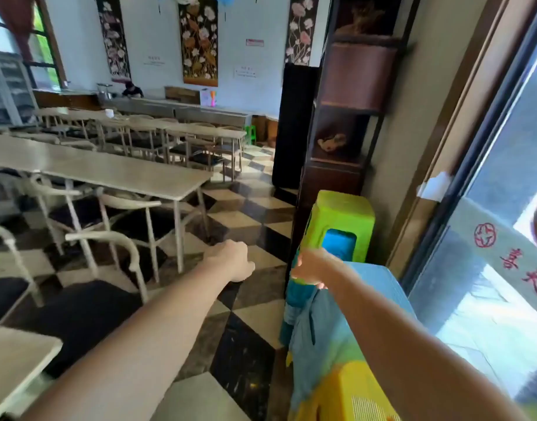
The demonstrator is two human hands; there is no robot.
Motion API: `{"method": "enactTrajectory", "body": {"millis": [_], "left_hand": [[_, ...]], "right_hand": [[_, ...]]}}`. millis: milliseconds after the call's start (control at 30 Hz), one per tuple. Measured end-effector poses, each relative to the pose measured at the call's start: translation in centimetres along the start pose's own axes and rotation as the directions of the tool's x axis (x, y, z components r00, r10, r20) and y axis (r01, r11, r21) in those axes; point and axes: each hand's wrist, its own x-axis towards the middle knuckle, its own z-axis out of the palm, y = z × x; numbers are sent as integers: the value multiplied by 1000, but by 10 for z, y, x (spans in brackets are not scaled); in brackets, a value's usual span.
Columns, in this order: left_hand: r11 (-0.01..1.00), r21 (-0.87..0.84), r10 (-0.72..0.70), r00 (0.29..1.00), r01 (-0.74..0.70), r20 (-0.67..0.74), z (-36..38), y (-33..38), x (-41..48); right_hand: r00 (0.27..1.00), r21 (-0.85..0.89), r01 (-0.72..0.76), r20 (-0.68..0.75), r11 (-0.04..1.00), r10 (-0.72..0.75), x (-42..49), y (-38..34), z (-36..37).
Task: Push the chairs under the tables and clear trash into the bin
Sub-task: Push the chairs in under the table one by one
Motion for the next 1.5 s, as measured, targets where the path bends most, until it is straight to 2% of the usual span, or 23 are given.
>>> {"method": "enactTrajectory", "body": {"millis": [33,167,267,367,633,933,1100,1300,1500], "left_hand": [[999,31,-11,1000,10,21,15,-6,-4],[995,-73,-73,997,73,12,93,-38,-11],[996,-23,-88,995,89,39,126,-63,-15],[996,0,-92,996,92,10,149,-91,-13],[977,-61,-206,979,205,-4,168,-161,17],[917,-33,-394,914,398,95,185,-239,70],[903,65,-428,900,424,82,181,-268,142],[858,45,-512,851,511,118,162,-292,239],[825,-3,-559,818,564,134,147,-303,298]], "right_hand": [[1000,-27,6,8,1000,-6,2,-4,17],[999,5,-19,49,1000,18,1,-20,95],[999,49,-5,37,999,3,6,-36,134],[998,36,17,60,999,-19,18,-54,164],[994,59,107,-24,993,-106,76,-121,190],[954,58,269,120,961,-274,174,-179,208],[912,73,362,178,929,-370,262,-195,206],[873,27,431,240,902,-425,385,-195,186],[868,14,406,308,914,-390,480,-223,174]]}}
